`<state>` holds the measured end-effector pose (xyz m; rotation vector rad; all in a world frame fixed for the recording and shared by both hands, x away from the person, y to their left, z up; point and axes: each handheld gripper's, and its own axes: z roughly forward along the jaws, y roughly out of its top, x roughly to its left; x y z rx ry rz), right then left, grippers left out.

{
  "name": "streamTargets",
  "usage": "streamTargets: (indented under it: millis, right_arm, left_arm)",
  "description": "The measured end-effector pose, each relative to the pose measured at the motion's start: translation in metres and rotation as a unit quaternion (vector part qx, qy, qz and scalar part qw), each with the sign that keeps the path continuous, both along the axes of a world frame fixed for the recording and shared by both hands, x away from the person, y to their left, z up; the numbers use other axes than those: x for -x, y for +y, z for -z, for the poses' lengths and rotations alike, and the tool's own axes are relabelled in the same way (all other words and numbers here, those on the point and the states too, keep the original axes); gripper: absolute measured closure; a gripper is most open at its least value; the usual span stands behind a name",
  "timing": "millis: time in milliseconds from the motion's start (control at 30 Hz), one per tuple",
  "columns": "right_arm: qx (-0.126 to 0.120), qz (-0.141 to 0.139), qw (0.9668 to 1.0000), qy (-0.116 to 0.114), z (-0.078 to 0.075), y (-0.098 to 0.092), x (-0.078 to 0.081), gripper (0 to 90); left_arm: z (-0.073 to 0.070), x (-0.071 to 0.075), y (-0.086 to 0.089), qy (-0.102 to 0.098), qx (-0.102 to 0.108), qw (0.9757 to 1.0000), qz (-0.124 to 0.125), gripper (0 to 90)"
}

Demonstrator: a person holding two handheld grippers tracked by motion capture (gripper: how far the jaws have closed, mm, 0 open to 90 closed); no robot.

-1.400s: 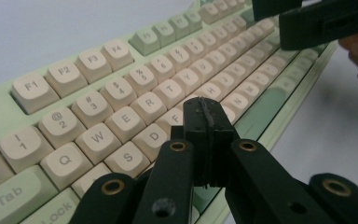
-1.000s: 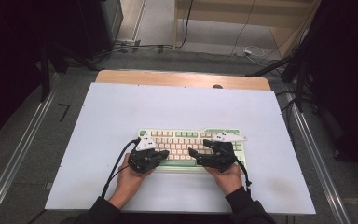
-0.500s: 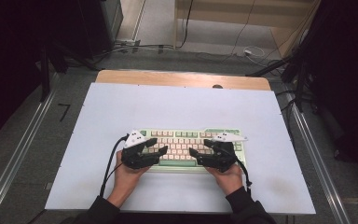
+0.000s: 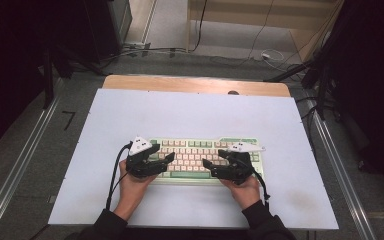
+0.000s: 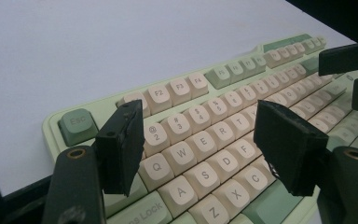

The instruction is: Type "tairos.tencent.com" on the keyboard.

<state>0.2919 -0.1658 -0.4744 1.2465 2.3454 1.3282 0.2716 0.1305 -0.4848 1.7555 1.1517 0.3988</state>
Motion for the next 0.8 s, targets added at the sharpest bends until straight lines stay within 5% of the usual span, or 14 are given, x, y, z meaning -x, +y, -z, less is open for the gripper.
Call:
streamTargets:
  millis: [300,367,433,533,800]
  right_arm:
    - [0.000,0.000,1.0000,0.001,0.000,0.000,0.000,24.8]
    - [0.000,0.000,1.0000,0.001,0.000,0.000,0.000,24.8]
    - [-0.001,0.000,1.0000,0.002,0.000,0.000,0.000,24.7]
    - [-0.001,0.000,1.0000,0.004,0.001,0.001,0.000,24.7]
    - [0.000,-0.002,1.0000,0.007,0.002,0.001,-0.001,24.7]
  left_arm:
    - [0.002,-0.002,-0.002,-0.002,-0.008,1.0000,-0.003,39.3]
    - [0.003,-0.003,-0.002,-0.005,0.001,1.0000,0.009,48.9]
    - [0.004,-0.006,-0.003,0.002,0.007,0.9995,0.029,68.0]
    - [0.004,-0.012,-0.007,0.016,-0.002,0.9990,0.042,90.0]
    - [0.000,-0.019,-0.020,0.024,-0.055,0.9968,0.052,90.0]
